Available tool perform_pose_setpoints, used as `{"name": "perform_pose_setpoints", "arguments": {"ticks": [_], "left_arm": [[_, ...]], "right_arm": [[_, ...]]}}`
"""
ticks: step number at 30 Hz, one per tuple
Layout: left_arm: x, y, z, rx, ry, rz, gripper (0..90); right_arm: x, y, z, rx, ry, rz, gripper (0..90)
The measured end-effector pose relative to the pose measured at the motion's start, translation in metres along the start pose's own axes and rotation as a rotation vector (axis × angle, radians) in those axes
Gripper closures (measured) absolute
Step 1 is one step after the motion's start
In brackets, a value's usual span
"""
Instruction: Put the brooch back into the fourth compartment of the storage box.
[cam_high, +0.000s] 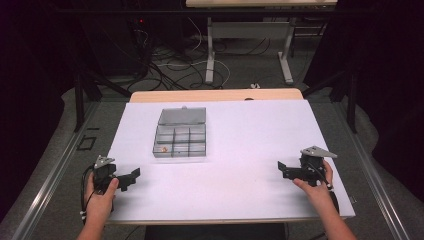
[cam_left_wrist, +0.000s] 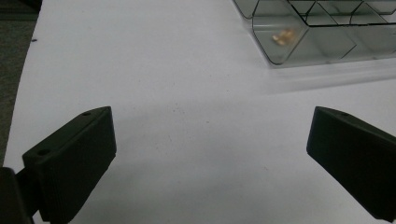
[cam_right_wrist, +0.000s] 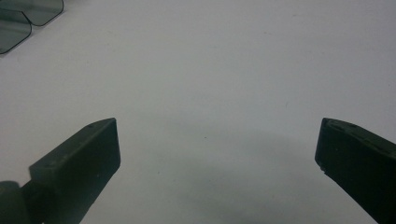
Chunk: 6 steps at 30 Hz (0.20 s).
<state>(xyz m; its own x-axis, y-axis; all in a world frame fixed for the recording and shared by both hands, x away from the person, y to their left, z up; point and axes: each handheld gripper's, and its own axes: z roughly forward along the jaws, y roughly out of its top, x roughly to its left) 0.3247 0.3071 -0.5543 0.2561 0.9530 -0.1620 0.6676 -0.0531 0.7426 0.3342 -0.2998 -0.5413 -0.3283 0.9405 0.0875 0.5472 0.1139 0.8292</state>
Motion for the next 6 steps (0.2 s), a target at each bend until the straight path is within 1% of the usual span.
{"name": "perform_pose_setpoints", "arguments": {"ticks": [6], "left_arm": [[0.0005,-0.0002,0.0002,-0.007,0.002,-0.002,1.3]], "right_arm": [[0.0002,0.0,0.0008,0.002,0.004,-0.005,0.0]]}}
